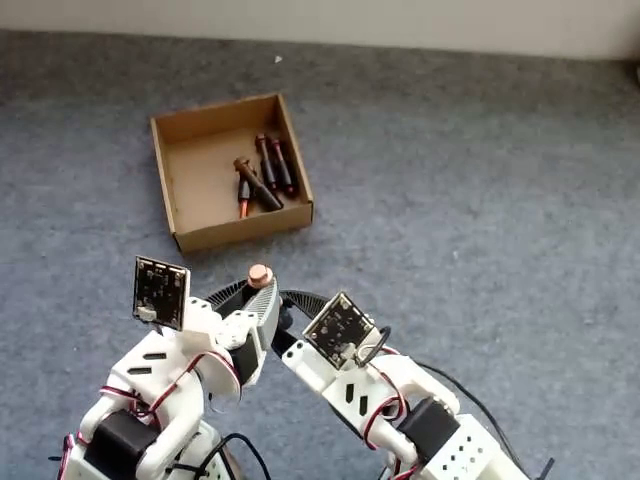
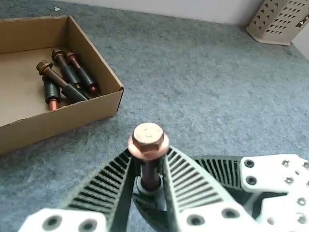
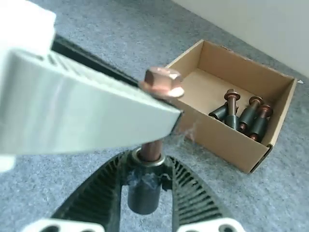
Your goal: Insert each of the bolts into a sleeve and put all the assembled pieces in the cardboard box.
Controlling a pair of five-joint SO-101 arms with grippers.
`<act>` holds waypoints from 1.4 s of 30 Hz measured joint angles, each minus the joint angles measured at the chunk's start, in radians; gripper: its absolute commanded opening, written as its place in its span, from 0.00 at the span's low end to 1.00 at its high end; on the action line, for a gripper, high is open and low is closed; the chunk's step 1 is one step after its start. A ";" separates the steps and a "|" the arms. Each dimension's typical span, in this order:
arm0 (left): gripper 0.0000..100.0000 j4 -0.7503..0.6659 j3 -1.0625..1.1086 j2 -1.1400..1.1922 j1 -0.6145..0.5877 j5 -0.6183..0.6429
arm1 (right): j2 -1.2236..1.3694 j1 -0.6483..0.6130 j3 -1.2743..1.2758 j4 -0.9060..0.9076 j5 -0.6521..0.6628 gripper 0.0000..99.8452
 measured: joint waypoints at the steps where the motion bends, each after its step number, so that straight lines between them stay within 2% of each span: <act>1: 0.01 0.002 0.000 0.000 0.000 0.000 | 0.000 0.000 0.000 0.000 0.000 0.00; 12: 0.01 0.031 0.014 0.000 0.011 -0.002 | -0.002 0.038 0.000 -0.002 -0.002 0.00; 17: 0.01 0.031 0.063 0.000 0.018 -0.110 | 0.000 0.040 0.002 0.000 -0.014 0.00; 22: 0.17 0.029 0.086 -0.002 0.018 -0.163 | 0.002 0.040 0.002 0.000 -0.060 0.00; 26: 0.29 0.029 0.089 -0.002 0.009 -0.169 | 0.002 0.087 0.002 0.000 -0.064 0.00; 31: 0.27 0.029 0.091 -0.002 0.006 -0.169 | 0.002 0.132 0.003 0.002 -0.064 0.00; 42: 0.27 0.029 0.077 -0.002 -0.008 -0.169 | 0.002 0.137 0.003 0.002 -0.064 0.00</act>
